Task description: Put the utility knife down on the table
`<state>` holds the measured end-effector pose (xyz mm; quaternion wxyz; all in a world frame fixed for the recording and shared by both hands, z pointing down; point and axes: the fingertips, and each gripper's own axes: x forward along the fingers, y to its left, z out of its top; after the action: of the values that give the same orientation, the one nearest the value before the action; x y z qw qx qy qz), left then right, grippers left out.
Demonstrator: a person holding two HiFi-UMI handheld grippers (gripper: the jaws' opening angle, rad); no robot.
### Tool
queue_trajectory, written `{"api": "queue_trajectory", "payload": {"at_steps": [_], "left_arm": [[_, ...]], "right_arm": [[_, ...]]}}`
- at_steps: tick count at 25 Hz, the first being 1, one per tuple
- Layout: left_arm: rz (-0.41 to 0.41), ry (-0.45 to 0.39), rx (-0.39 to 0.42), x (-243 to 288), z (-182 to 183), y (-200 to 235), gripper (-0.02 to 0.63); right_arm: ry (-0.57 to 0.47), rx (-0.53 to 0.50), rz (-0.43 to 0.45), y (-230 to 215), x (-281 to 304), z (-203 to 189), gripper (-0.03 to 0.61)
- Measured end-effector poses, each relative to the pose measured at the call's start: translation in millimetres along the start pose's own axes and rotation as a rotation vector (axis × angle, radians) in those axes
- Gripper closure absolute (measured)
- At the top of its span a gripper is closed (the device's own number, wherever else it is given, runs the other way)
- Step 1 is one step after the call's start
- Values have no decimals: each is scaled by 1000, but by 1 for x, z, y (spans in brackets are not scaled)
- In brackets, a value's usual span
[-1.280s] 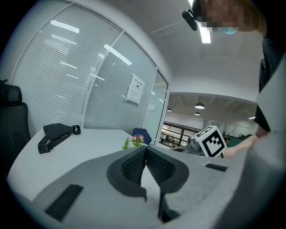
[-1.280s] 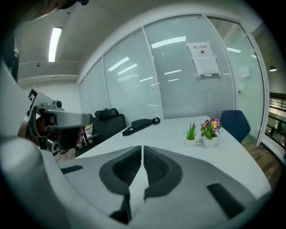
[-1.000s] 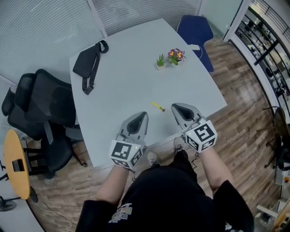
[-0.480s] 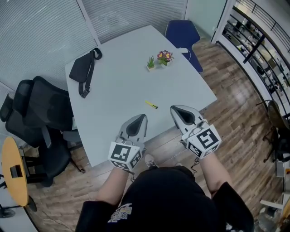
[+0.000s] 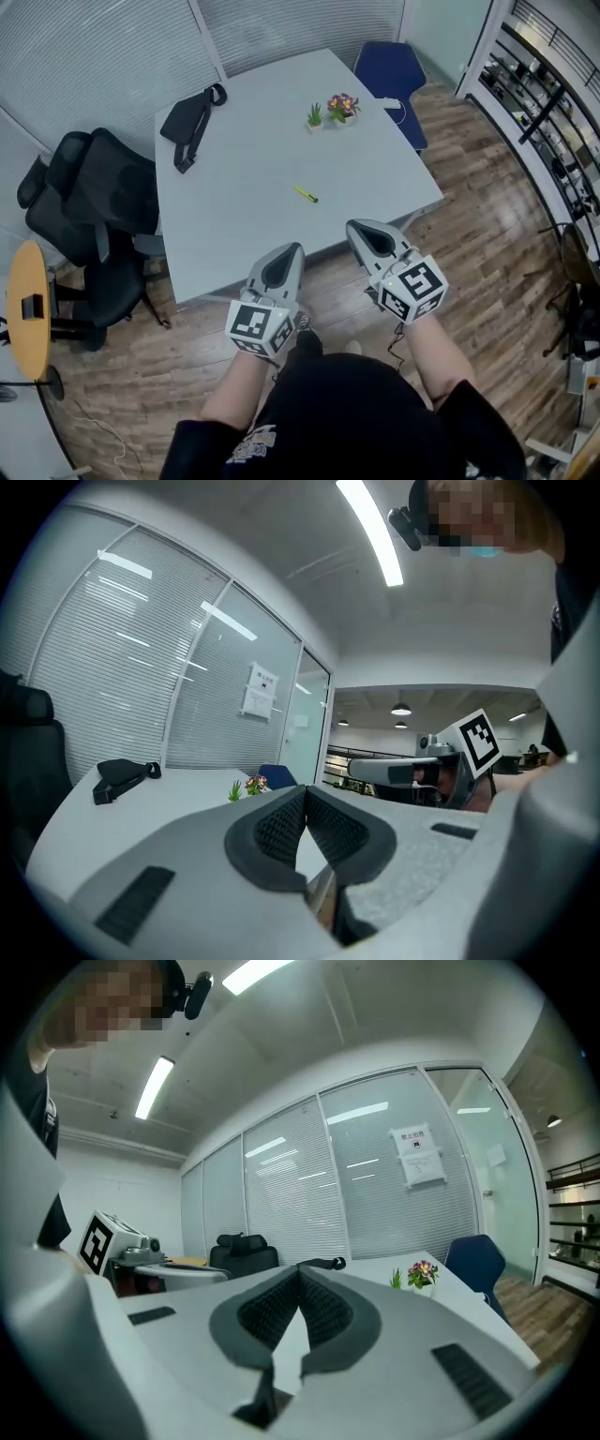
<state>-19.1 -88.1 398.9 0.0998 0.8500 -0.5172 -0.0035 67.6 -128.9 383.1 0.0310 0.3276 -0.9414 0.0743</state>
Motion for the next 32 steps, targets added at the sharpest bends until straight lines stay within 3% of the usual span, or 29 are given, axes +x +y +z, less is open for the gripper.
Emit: {"api": "queue_trajectory", "payload": {"at_steps": [10, 32], "left_arm": [[128, 10, -22, -57, -28, -51, 609], [139, -4, 14, -73, -21, -61, 609]], "right_arm": [[36, 28, 101, 38, -53, -33, 575], [19, 35, 142, 62, -60, -30, 575]]}}
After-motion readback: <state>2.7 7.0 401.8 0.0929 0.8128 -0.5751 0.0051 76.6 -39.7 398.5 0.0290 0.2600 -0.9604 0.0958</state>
